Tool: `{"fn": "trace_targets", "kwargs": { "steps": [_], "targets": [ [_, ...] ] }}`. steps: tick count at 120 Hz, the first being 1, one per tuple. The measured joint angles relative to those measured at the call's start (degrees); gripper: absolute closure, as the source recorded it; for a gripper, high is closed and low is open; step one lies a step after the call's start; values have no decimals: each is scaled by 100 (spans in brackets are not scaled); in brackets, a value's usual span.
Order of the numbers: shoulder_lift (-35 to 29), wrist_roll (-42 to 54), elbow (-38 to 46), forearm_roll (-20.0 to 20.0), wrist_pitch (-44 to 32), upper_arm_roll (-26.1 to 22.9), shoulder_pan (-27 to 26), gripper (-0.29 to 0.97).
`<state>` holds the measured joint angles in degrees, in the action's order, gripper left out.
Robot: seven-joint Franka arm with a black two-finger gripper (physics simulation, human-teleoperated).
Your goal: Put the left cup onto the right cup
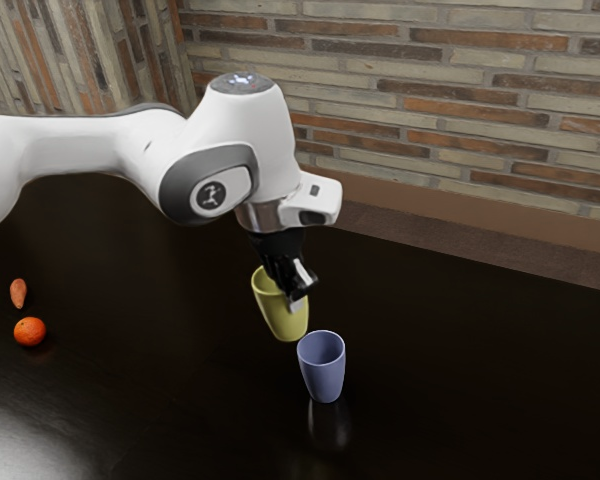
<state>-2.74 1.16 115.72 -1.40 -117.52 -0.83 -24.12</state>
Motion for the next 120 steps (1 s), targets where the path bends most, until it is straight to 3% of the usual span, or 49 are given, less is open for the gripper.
{"fn": "trace_targets", "kwargs": {
  "steps": [48,120],
  "targets": [
    [-155,-27,307,14,-5,-186,29,78],
    [695,-8,-525,2,20,-388,48,78]
  ]
}}
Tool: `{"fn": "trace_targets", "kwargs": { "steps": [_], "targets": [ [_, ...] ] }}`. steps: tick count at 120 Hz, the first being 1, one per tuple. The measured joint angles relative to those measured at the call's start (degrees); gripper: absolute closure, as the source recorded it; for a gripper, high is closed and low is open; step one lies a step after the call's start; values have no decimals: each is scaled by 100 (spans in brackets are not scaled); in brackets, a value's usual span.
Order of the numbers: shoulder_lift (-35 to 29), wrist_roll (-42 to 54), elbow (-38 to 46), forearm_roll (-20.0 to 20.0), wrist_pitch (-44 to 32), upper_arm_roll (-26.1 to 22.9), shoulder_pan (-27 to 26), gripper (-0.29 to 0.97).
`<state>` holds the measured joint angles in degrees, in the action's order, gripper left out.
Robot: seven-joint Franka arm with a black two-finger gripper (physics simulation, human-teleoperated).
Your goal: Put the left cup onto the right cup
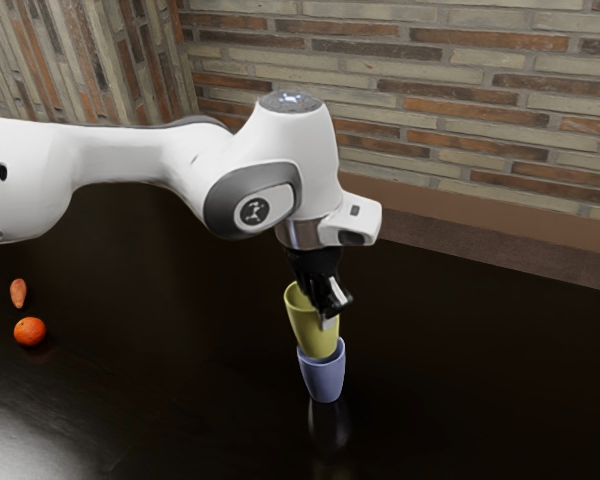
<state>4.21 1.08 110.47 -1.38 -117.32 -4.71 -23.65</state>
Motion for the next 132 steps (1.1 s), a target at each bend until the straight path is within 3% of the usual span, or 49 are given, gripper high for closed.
{"fn": "trace_targets", "kwargs": {
  "steps": [59,132],
  "targets": [
    [385,52,-479,-1,-7,-4,151,78],
    [541,117,-448,-1,-25,-4,284,78]
  ]
}}
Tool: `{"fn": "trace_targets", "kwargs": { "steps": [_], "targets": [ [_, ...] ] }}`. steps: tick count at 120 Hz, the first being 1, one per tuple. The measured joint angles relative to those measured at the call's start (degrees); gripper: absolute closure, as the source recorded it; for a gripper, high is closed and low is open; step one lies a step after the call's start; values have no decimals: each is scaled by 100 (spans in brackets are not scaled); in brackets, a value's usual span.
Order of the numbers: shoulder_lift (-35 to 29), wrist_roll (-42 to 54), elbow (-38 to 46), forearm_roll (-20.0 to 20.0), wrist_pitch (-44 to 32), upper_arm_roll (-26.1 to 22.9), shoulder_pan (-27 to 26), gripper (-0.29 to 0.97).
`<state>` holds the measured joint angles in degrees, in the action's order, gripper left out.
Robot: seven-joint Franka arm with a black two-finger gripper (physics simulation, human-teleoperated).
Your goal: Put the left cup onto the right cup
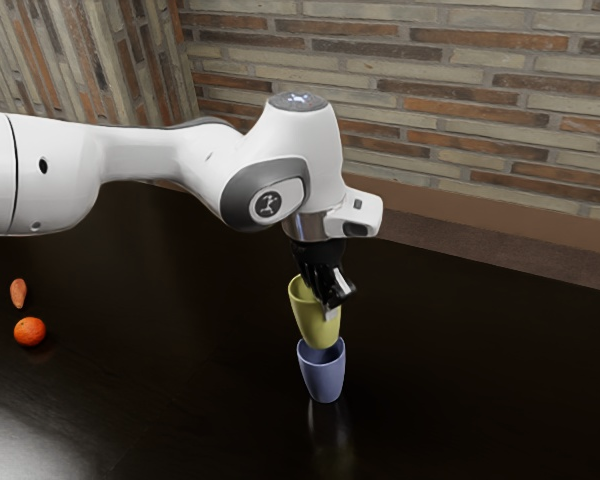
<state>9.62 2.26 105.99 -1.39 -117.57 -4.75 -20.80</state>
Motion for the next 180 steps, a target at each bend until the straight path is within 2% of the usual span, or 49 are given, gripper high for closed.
{"fn": "trace_targets", "kwargs": {
  "steps": [88,112,127,156,180],
  "targets": [
    [231,6,45,9,-14,0,-32,78],
    [235,36,55,49,-12,-1,-55,39],
    [158,56,48,69,-9,0,-54,22],
    [-439,94,-34,105,201,-1,1,9],
    [-647,130,-709,140,952,41,571,5]
  ]
}}
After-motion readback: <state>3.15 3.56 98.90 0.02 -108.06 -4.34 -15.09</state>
